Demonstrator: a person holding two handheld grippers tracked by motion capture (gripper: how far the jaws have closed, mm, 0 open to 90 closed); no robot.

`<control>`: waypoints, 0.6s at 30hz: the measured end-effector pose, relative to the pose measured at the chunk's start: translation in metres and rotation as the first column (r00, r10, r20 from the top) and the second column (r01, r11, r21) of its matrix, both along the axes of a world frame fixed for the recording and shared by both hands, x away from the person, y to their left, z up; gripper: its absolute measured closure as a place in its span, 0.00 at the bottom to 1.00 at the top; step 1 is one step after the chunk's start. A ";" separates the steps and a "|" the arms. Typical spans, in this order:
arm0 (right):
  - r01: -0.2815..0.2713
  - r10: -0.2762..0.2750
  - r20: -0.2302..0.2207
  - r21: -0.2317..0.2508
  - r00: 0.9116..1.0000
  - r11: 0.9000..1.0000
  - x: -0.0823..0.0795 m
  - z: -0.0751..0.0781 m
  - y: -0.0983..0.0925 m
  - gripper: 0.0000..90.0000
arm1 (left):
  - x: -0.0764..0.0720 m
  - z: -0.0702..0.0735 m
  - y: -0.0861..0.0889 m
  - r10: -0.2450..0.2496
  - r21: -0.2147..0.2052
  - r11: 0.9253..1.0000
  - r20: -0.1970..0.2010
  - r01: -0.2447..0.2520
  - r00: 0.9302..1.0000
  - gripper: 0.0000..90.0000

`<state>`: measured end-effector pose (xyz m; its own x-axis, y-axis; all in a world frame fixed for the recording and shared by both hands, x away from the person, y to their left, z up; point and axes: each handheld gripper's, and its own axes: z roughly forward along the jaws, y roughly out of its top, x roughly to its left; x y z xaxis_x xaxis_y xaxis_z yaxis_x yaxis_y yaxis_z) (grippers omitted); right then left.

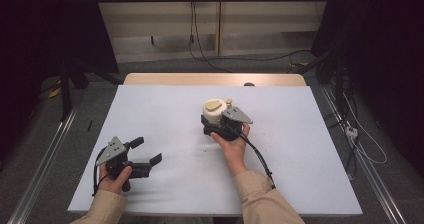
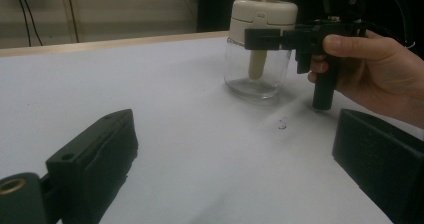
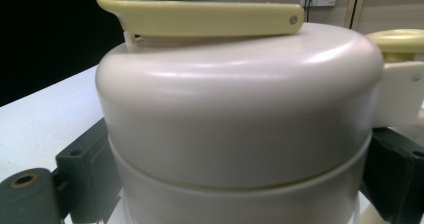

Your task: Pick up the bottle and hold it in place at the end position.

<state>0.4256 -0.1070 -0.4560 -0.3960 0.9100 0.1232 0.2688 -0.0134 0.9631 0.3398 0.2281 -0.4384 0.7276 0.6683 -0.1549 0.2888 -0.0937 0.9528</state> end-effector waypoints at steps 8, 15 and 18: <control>0.002 -0.002 -0.001 0.000 1.000 1.000 0.000 0.000 -0.001 0.08 | 0.000 0.000 0.000 0.000 -0.002 1.000 0.000 0.000 1.000 0.04; 0.003 -0.003 -0.002 -0.002 1.000 1.000 0.001 0.000 0.000 0.08 | 0.000 0.000 0.000 -0.001 0.000 1.000 0.000 0.001 1.000 0.04; 0.001 -0.001 0.002 -0.006 1.000 1.000 0.001 0.000 0.001 0.08 | 0.000 0.000 0.000 -0.001 -0.002 1.000 -0.001 0.001 1.000 0.04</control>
<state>0.4266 -0.1061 -0.4561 -0.3955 0.9110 0.1168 0.2668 -0.0077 0.9637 0.3397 0.2280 -0.4383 0.7279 0.6676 -0.1566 0.2893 -0.0920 0.9528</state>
